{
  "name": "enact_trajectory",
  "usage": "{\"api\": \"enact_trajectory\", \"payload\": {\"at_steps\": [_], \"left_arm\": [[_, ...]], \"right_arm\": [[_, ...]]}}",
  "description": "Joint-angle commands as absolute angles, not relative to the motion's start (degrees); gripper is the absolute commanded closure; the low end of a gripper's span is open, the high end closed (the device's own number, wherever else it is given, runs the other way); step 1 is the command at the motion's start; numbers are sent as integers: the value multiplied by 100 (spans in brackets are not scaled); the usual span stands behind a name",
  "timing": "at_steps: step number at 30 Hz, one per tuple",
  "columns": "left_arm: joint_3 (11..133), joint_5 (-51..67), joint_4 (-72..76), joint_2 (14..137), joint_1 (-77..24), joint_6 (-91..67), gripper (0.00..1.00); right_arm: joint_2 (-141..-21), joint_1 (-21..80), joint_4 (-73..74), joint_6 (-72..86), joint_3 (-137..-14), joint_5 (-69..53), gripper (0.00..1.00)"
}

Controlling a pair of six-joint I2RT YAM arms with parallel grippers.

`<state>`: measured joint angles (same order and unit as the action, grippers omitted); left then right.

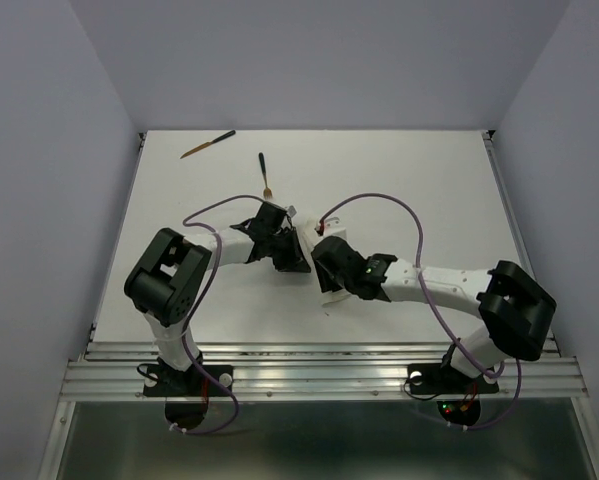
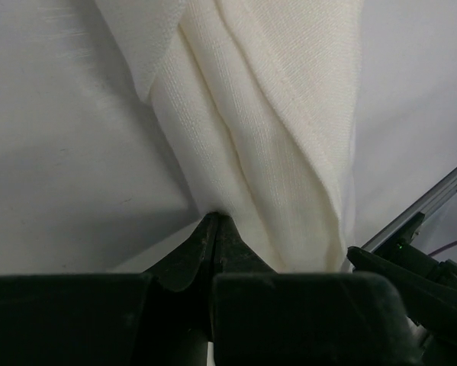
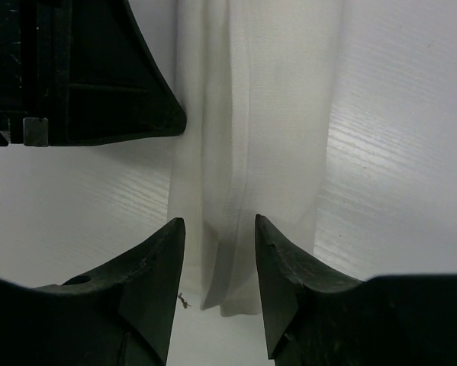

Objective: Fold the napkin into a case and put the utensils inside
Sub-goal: Smooth out the smaller rectangle-folded napkin at the center of the board.

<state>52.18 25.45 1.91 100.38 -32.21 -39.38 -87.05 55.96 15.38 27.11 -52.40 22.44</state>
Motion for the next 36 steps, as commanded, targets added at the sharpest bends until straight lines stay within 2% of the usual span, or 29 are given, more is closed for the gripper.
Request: {"api": "enact_trajectory", "payload": {"at_steps": [1,5,10,14,15,17,18,36], "left_arm": [[5282,2654,387,10160,-3261,-3946,100],[5273,2654,404,10230,-3270,-3929,100],[5247,2672,431,10239,-3270,-3929,100],[5256,2681,448,10222,-3270,-3937,100],[5265,2689,448,10222,-3270,-3937,100],[5256,2689,457,10204,-3270,-3937,100],[5256,2689,457,10213,-3270,-3937,100],[5238,2716,536,10222,-3296,-3964,100]], "right_arm": [[-8859,5695,1600,2558,-5493,2522,53],[-9052,5809,1652,2523,-5555,2689,53],[-9263,5810,1837,2558,-5695,3014,63],[-9299,5862,1881,2566,-5757,3076,78],[-9299,5862,1890,2575,-5766,3111,85],[-9290,5862,1916,2575,-5809,3120,92],[-9273,5862,1916,2575,-5818,3138,98],[-9035,5862,1670,2566,-5968,2558,99]]}}
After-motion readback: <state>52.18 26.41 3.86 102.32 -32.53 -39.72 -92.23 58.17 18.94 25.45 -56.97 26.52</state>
